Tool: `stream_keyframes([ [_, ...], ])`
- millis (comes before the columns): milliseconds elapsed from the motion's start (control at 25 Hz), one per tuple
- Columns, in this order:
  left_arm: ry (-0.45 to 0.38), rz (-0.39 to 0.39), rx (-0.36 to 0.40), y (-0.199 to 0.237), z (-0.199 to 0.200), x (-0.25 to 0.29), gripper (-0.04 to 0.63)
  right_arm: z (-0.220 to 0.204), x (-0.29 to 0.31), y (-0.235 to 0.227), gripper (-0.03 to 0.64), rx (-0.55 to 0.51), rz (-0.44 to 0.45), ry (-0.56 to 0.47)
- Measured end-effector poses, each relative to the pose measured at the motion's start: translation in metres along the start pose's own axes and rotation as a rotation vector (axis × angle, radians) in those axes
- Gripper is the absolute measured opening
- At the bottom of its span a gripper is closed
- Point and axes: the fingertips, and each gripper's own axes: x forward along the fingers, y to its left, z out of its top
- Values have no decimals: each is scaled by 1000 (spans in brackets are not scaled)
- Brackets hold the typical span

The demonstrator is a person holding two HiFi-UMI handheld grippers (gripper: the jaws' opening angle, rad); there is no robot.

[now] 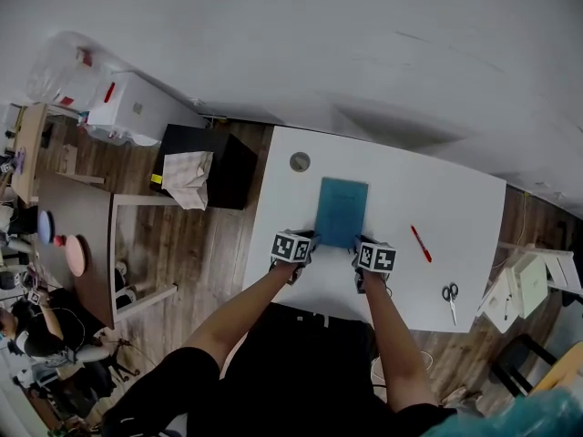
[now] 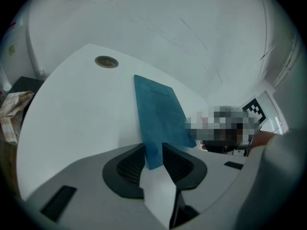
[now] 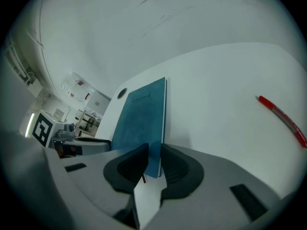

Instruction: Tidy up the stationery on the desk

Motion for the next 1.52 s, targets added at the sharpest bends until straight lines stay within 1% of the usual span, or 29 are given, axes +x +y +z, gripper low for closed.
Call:
stream_keyframes([
  [80, -7, 2, -7, 1, 3, 2, 120, 3, 1, -1, 91, 3, 0, 0],
  [240, -11, -27, -28, 4, 10, 2, 120, 8, 3, -1, 91, 7, 3, -5],
  [320, -10, -27, -12, 4, 12, 2, 120, 9, 3, -2, 91, 34, 11, -12],
  [400, -19, -12, 15, 3, 11, 0, 120, 7, -1, -4, 91, 55, 12, -24],
  [520, -36, 5, 65, 1, 11, -7, 120, 1, -13, -9, 91, 54, -9, -48],
  [640, -53, -21, 100, -6, 8, -16, 120, -8, -30, -9, 91, 42, -28, -83],
  [760, -109, -54, 109, -11, 4, -38, 120, -30, -50, -1, 91, 15, -46, -111],
  [880, -147, -117, 130, -14, -14, -55, 118, -55, -66, 15, 91, 19, -37, -166],
  [960, -174, -165, 155, -19, -27, -63, 94, -70, -78, 26, 89, 30, -39, -212],
  [1040, -194, -203, 168, -24, -40, -73, 71, -89, -88, 35, 87, 35, -79, -223],
  [1120, -199, -219, 180, -26, -57, -84, 28, -112, -94, 43, 83, 46, -121, -217],
  [1200, -189, -216, 210, -28, -76, -91, 15, -132, -99, 52, 80, 79, -131, -221],
  [1320, -145, -224, 255, -37, -106, -92, 14, -153, -117, 58, 74, 106, -133, -254],
  [1440, -102, -245, 261, -49, -127, -85, 14, -160, -138, 51, 72, 111, -126, -313],
  [1520, -101, -256, 264, -60, -134, -82, 14, -163, -150, 37, 72, 134, -132, -347],
])
